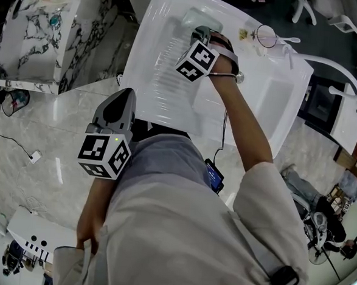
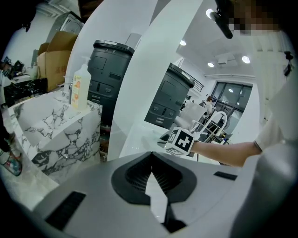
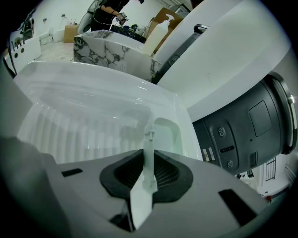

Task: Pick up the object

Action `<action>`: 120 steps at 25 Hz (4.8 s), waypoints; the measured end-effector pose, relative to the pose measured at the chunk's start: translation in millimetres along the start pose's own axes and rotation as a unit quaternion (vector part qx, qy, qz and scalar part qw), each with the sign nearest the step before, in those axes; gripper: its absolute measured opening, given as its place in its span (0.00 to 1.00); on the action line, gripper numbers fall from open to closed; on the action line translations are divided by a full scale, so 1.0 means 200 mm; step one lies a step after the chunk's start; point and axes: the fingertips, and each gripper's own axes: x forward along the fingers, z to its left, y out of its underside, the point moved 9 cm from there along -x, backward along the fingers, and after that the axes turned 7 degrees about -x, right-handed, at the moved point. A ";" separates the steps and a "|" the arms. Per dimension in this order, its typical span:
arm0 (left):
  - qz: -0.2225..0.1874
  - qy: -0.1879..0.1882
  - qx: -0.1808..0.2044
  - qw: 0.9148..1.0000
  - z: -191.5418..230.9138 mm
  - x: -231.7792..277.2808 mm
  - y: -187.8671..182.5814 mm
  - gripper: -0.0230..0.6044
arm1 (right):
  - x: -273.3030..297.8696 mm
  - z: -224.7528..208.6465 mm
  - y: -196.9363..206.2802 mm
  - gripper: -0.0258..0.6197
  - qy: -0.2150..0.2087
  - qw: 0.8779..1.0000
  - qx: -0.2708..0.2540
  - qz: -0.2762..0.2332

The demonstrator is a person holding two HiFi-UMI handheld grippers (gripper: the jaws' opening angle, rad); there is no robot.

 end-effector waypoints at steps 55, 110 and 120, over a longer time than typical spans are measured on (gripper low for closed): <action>-0.013 0.015 0.010 1.000 -0.10 0.00 0.03 0.04 | -0.31 0.13 0.08 0.14 -0.102 0.978 0.169 -0.073; -0.008 0.039 0.018 0.999 -0.19 0.03 0.08 0.04 | -0.77 0.27 0.27 0.14 -0.103 0.934 0.309 -0.148; -0.004 0.045 0.019 0.999 -0.19 0.04 0.08 0.04 | -0.85 0.28 0.32 0.14 -0.103 0.918 0.345 -0.164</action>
